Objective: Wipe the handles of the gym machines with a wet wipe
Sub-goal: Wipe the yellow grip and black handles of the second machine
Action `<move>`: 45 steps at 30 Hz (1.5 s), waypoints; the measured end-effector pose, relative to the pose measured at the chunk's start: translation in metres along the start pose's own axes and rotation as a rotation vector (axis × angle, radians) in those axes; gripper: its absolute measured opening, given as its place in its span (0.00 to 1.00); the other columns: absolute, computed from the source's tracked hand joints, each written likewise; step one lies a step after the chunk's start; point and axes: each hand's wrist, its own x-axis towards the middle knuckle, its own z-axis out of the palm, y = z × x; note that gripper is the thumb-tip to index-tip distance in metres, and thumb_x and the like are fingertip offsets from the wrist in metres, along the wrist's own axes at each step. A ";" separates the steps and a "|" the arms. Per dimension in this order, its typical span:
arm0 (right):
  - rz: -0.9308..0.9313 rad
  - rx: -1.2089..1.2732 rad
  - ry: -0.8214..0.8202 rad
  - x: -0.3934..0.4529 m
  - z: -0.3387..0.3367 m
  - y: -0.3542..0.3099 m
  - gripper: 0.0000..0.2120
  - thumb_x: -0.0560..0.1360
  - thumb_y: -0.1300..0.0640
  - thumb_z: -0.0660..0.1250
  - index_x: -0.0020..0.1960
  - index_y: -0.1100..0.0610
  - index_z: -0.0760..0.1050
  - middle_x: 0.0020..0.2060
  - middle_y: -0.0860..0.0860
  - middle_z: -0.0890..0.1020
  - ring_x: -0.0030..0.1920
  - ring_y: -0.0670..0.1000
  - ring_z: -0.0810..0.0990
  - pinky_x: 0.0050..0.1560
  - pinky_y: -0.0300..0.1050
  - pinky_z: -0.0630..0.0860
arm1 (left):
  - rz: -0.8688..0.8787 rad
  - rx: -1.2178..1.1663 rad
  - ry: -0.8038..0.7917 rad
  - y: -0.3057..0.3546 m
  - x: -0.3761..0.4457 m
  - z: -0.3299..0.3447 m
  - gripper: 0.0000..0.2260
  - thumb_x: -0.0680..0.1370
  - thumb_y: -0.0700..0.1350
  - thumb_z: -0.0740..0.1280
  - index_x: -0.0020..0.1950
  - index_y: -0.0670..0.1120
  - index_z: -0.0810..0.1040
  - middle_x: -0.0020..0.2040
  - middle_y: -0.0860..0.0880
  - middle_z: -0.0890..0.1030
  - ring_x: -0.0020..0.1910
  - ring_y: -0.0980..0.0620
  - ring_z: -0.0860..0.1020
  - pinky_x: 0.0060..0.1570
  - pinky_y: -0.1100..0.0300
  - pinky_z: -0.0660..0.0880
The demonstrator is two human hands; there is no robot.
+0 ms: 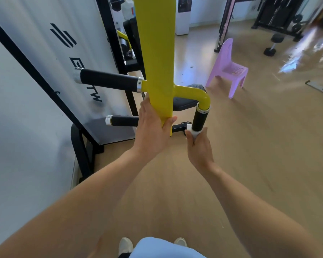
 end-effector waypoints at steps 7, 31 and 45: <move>-0.163 0.191 0.202 0.022 -0.021 -0.052 0.08 0.81 0.53 0.64 0.56 0.53 0.66 0.41 0.50 0.78 0.37 0.45 0.77 0.34 0.31 0.68 | 0.015 0.006 -0.009 -0.004 0.001 0.002 0.40 0.77 0.50 0.73 0.79 0.43 0.51 0.74 0.44 0.65 0.72 0.45 0.65 0.65 0.58 0.63; 0.479 0.419 0.337 -0.071 0.010 0.002 0.03 0.83 0.52 0.59 0.54 0.48 0.72 0.53 0.53 0.82 0.43 0.45 0.84 0.44 0.38 0.78 | 0.089 -0.108 -0.155 -0.023 -0.004 -0.014 0.38 0.80 0.51 0.70 0.81 0.48 0.50 0.75 0.48 0.64 0.72 0.50 0.66 0.70 0.53 0.68; -0.575 -0.263 0.070 -0.041 0.080 -0.157 0.16 0.73 0.70 0.69 0.58 0.58 0.83 0.58 0.53 0.84 0.59 0.52 0.82 0.55 0.43 0.79 | -0.149 -0.147 0.004 -0.133 -0.011 -0.108 0.12 0.82 0.51 0.67 0.62 0.48 0.81 0.58 0.52 0.83 0.59 0.55 0.79 0.63 0.54 0.77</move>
